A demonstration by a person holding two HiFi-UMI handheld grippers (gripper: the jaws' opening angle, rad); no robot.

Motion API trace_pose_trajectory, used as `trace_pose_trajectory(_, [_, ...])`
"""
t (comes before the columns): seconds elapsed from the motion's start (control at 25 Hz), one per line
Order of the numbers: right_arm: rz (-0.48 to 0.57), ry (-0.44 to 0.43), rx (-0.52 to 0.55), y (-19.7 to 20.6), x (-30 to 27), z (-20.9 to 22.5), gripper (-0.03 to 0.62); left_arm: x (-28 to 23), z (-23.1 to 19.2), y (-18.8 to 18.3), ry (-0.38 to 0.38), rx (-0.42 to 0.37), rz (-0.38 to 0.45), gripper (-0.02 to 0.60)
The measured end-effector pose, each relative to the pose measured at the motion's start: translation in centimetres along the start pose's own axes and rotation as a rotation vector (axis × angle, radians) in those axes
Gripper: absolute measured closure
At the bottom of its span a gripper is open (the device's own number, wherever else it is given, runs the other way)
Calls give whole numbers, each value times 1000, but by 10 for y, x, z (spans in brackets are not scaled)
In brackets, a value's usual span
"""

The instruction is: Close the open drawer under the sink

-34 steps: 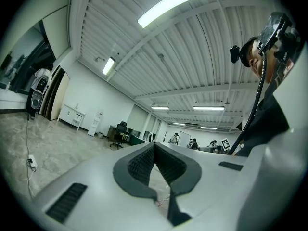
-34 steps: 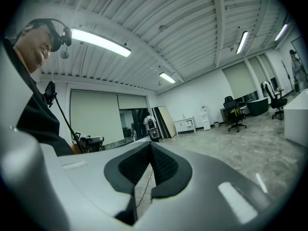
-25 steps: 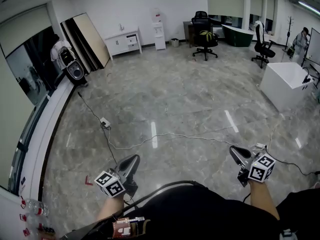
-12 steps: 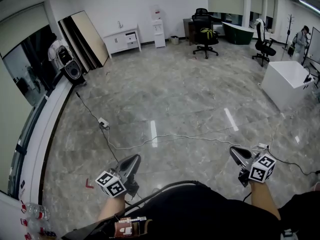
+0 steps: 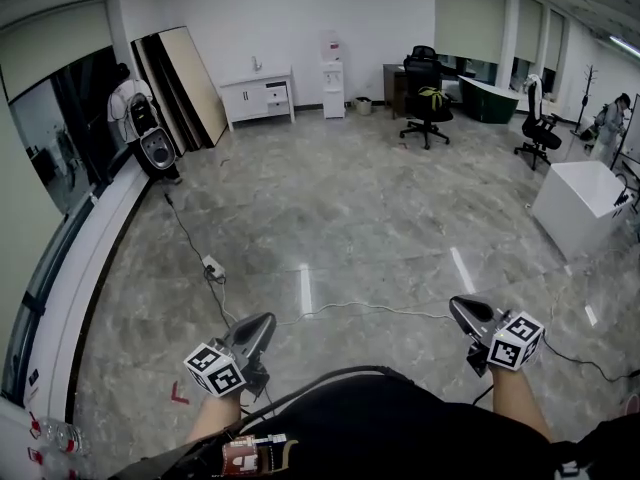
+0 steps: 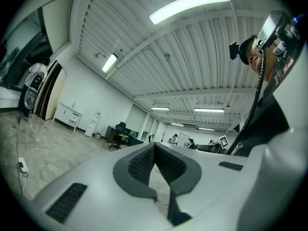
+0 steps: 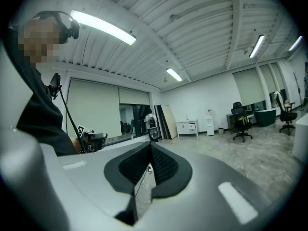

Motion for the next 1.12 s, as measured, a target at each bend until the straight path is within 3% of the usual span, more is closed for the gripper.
trace_pose_trajectory(0.24, [-18, -56, -8, -6, -99, -5, 592, 22, -67, -43, -34, 12, 19, 581])
trace_pose_trajectory(0.56, [-38, -134, -13, -4, -181, 13, 592, 19, -125, -59, -62, 18, 40, 581])
trace_pose_trajectory(0.84, [-24, -185, -27, 9, -222, 86, 592, -34, -145, -59, -121, 38, 52, 581])
trace_pose_trajectory(0.96, [-10, -227, -22, 11, -243, 132, 592, -75, -149, -68, -165, 35, 73, 581])
trace_pose_trajectory(1.12, [7, -262, -6, 8, -260, 205, 592, -144, -149, -74, -157, 7, 107, 581])
Point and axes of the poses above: the fingertips, and each gripper's own axes: x backward along the fingers, z to its right, y out of its underside, the point moved 9 cm from there along x, backward along the fingers, and after that the axes turned 15 degrees about x, right-handed, at the moved point
